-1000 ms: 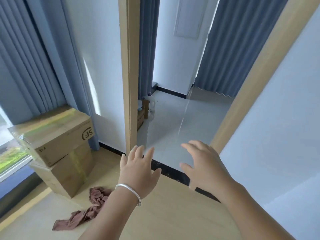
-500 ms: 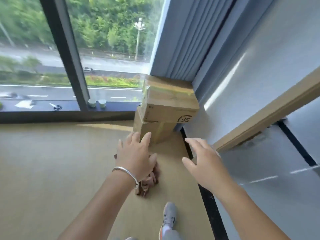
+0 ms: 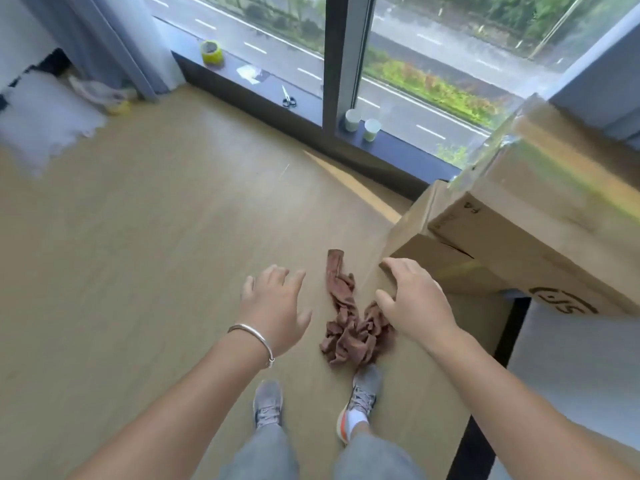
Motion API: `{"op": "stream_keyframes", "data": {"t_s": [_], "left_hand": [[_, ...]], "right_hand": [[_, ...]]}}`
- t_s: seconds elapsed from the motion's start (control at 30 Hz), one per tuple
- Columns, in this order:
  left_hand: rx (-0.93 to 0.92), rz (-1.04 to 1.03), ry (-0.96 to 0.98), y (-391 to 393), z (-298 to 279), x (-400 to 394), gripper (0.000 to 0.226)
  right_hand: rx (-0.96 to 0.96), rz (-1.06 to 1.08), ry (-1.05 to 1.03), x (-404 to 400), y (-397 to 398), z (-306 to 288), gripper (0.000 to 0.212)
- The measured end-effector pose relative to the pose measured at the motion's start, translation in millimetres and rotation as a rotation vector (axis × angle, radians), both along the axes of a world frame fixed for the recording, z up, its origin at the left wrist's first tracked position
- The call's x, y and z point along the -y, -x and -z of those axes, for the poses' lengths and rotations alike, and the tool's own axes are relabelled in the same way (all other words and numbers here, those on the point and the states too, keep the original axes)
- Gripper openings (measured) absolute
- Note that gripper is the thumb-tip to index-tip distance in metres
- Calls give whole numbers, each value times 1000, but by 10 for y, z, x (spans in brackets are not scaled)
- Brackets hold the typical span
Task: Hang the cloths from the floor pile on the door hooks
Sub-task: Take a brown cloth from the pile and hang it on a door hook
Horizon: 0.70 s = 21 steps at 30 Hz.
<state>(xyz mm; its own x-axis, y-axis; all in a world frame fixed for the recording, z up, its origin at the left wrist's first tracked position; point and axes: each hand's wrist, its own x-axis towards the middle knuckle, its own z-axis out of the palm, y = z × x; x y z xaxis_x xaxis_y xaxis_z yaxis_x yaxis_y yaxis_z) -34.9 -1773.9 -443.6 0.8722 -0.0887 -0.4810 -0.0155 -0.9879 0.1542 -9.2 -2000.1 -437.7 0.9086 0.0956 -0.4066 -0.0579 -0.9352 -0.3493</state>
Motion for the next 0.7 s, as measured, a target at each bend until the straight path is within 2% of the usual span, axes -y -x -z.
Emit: {"op": "stream_keyframes", "data": {"t_s": [0.2,0.4,0.7], "left_hand": [[-129,62,-23,-371,2086,192,61],[-186,212,-38,-895,4229,205,61],[-135,270,37,-1827,6409,351,60]], "right_hand": [[-161,-90,88,306,-250,1989,60],[-167,-188,144,422,-468,4034,57],[-120,-153,58,252,-989,6323,47]]}}
